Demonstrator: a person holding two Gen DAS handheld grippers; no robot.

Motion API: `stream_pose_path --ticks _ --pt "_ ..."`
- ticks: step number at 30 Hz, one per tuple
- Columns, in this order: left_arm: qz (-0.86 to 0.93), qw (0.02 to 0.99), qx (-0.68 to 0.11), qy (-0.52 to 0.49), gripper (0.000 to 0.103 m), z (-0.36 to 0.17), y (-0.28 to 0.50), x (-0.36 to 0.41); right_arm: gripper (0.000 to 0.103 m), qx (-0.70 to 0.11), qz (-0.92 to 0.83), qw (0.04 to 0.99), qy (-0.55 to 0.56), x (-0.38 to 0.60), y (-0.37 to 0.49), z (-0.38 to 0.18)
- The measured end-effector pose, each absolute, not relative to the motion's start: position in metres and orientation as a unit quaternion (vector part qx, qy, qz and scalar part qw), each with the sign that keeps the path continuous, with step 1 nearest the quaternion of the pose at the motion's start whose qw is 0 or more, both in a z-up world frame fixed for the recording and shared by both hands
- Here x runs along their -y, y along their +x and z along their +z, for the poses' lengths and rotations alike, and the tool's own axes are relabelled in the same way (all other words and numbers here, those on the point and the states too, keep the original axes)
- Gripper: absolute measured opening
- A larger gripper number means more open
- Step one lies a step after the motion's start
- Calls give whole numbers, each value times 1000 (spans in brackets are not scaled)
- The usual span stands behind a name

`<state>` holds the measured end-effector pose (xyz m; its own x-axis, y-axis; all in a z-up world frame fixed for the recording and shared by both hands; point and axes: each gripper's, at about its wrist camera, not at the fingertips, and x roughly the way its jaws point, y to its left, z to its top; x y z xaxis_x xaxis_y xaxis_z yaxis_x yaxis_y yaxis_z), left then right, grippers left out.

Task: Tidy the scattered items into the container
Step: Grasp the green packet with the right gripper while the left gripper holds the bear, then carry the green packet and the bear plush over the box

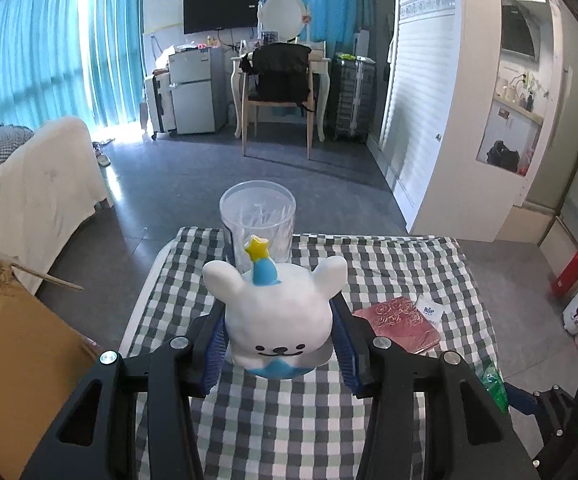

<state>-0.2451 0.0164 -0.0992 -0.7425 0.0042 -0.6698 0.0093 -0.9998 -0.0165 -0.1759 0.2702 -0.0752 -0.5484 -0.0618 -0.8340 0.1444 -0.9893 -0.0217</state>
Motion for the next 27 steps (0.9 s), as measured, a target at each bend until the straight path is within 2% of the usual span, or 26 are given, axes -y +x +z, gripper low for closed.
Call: stream_pose_path --ticks 4,6,15,27 --pt "-934 2 -8 356 48 -94 -239 -17 42 -41 -881 48 469 -276 -174 -71" --pt "-935 2 -9 354 48 -91 -237 -17 40 -35 -884 42 465 -280 -173 -68" --pt "-939 2 -7 343 48 -74 -223 -15 37 -36 -890 31 454 -284 -167 -52" --pt "-950 7 -15 312 48 -28 -178 9 36 -47 -910 43 409 -256 -137 7"
